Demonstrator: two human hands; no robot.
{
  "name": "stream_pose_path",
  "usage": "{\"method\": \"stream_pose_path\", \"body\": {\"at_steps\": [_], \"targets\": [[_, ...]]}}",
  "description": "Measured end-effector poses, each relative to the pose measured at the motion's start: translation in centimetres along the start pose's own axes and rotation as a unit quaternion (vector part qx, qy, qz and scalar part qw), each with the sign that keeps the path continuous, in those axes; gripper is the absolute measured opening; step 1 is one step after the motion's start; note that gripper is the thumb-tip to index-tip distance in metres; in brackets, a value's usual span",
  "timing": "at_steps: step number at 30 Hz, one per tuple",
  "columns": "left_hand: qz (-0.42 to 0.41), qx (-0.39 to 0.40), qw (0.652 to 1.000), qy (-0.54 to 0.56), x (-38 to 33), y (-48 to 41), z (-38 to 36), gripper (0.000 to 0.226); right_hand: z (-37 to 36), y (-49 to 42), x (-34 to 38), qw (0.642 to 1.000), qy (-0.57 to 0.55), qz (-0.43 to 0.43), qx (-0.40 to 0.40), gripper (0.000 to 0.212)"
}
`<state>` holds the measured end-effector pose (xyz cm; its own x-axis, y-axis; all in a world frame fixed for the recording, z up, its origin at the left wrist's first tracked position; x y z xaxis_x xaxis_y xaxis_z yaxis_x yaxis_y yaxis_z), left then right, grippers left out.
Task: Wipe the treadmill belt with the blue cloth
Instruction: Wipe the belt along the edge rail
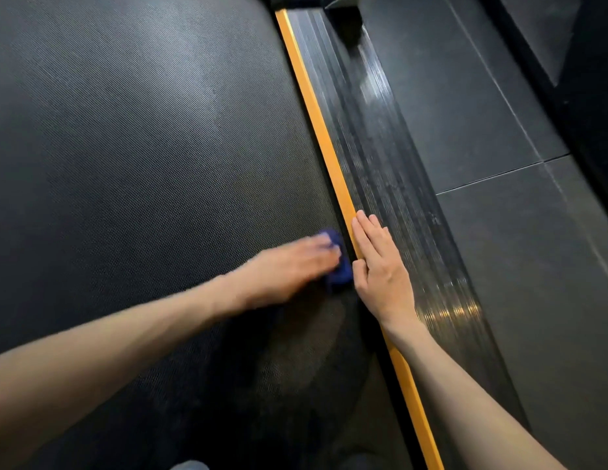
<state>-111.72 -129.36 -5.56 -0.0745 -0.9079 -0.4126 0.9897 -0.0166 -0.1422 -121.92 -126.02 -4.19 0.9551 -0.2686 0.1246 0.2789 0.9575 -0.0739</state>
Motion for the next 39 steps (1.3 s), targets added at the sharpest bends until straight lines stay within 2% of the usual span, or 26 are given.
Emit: {"method": "stream_pose_path", "body": {"at_steps": [2,4,6,8,10,13,15,17,18,20,23,26,28,30,32,35,37,39], "targets": [[0.132,-0.08,0.988,-0.001,7.7,-0.3,2.9,0.045,0.0,0.1,-0.1,1.0,-0.005,-0.006,-0.005,0.056],[0.234,-0.102,0.967,0.005,13.7,0.2,4.6,0.046,0.1,0.1,-0.1,1.0,-0.009,-0.01,-0.01,0.055],[0.267,-0.126,0.955,0.03,15.8,0.3,5.4,0.042,0.2,0.1,-0.1,1.0,-0.009,-0.007,-0.014,0.054],[0.25,-0.154,0.955,0.049,14.4,-0.2,5.4,0.037,0.2,0.1,-0.1,1.0,-0.01,-0.006,-0.013,0.055],[0.188,-0.142,0.97,0.054,9.2,-0.3,4.0,0.038,0.1,0.1,-0.1,1.0,-0.008,-0.006,-0.009,0.056],[0.046,-0.03,0.997,0.054,-1.9,0.9,-0.6,0.042,0.0,0.1,0.1,1.0,-0.002,0.0,-0.006,0.056],[-0.016,0.041,0.997,0.058,-7.1,2.3,-3.0,0.045,-0.1,0.1,0.1,1.0,0.005,-0.001,-0.005,0.056],[-0.034,0.057,0.997,0.04,-7.2,2.9,-3.6,0.044,0.0,0.2,0.1,1.0,0.008,-0.001,-0.005,0.055],[-0.031,0.041,0.998,0.024,-5.8,2.7,-2.8,0.043,0.1,0.2,0.1,1.0,0.004,-0.002,-0.007,0.056],[0.044,-0.014,0.999,0.013,-0.3,2.1,-0.6,0.044,0.1,0.1,0.1,1.0,-0.007,-0.002,-0.011,0.056],[0.197,-0.089,0.976,0.04,10.3,2.3,3.7,0.055,0.1,0.2,-0.2,1.0,-0.02,-0.012,-0.018,0.054],[0.341,-0.164,0.924,0.059,18.0,3.7,7.4,0.05,0.1,0.2,-0.2,1.0,-0.022,-0.01,-0.021,0.055],[0.39,-0.194,0.897,0.073,19.9,4.5,8.3,0.054,0.1,0.2,-0.2,1.0,-0.019,-0.01,-0.023,0.054],[0.351,-0.184,0.915,0.074,17.4,4.1,7.4,0.049,0.2,0.2,-0.2,0.999,-0.022,-0.009,-0.024,0.054],[0.259,-0.142,0.953,0.061,11.5,3.5,4.9,0.059,0.3,0.2,-0.1,0.999,-0.021,-0.007,-0.025,0.053],[0.108,-0.023,0.994,0.01,-0.2,3.9,-0.6,0.045,0.4,0.1,0.0,0.999,-0.016,-0.001,-0.03,0.054],[0.019,0.037,0.999,-0.004,-7.1,4.7,-3.4,0.046,0.5,0.1,0.1,0.999,-0.016,-0.001,-0.031,0.055],[-0.022,0.074,0.997,-0.007,-8.8,5.2,-4.0,0.048,0.4,0.2,0.2,1.0,-0.009,-0.001,-0.028,0.054]]}}
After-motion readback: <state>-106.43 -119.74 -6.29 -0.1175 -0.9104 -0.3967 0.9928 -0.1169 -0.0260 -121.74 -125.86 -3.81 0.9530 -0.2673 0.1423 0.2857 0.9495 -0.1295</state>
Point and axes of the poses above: each hand's wrist, its own y-axis away from the middle knuckle, its own z-axis out of the back of the hand, x = y × z, the point moved 9 cm from there along -y, towards the middle knuckle, and after that the axes turned 14 degrees about y, right-handed, at the moved point
